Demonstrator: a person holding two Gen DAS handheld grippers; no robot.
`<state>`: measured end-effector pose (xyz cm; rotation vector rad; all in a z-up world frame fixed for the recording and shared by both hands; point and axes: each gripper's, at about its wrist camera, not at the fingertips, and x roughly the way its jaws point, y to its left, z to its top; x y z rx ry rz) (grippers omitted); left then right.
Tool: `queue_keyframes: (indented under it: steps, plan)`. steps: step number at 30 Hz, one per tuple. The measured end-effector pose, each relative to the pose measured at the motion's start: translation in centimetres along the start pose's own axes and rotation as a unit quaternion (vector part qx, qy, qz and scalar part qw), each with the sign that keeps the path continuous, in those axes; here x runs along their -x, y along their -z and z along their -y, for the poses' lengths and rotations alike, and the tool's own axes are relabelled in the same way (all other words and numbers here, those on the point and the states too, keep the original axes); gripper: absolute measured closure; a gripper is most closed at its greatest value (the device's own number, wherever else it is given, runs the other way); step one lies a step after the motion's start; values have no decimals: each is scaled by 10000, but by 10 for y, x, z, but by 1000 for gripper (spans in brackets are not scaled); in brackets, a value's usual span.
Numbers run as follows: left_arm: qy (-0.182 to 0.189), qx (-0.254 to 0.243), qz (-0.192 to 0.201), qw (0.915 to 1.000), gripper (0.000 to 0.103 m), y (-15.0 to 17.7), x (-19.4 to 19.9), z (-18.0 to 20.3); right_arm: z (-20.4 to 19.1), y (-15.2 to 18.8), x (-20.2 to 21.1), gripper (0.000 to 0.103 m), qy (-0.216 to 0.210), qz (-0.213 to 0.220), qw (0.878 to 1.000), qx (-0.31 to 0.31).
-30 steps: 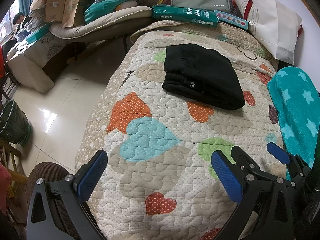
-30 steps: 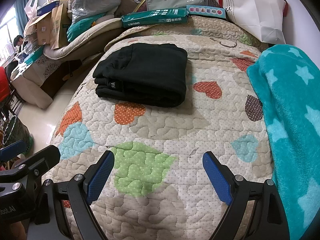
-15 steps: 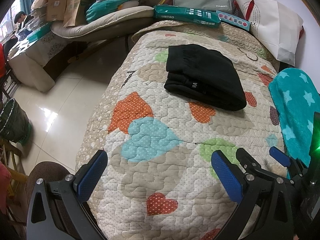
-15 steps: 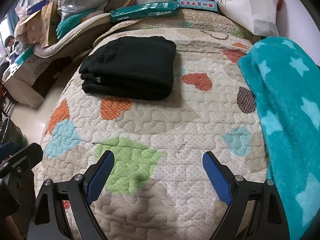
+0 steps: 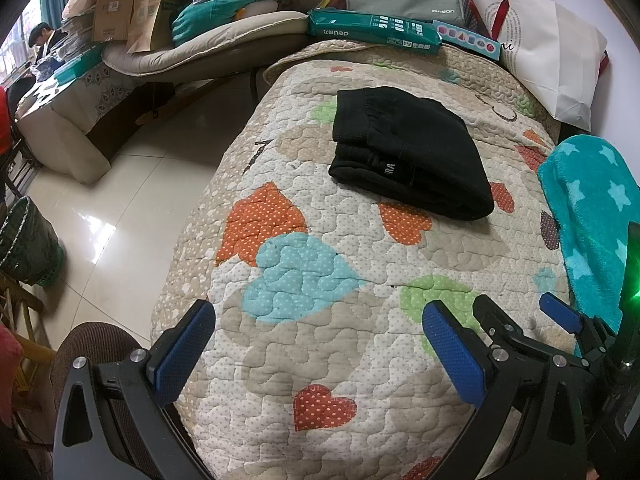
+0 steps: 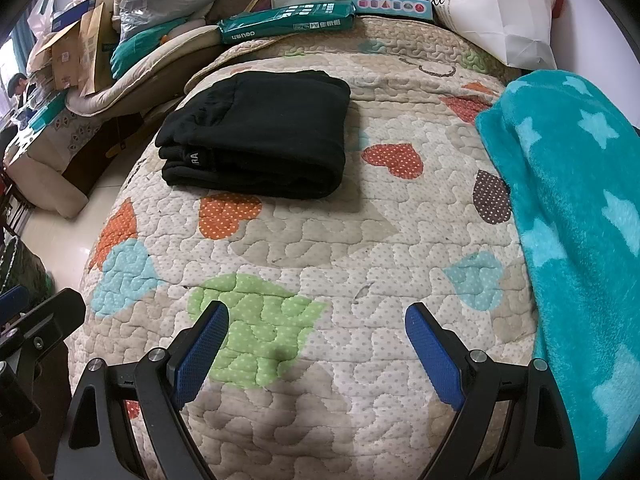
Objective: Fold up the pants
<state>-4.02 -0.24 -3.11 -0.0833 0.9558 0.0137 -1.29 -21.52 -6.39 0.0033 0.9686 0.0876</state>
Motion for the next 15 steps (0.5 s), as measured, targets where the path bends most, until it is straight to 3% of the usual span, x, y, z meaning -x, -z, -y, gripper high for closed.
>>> queue_keyframes:
  steps: [15]
  plan:
    - [46, -126, -45, 9999, 0, 9, 4, 1, 4, 0, -2, 10, 78, -55, 9999, -64]
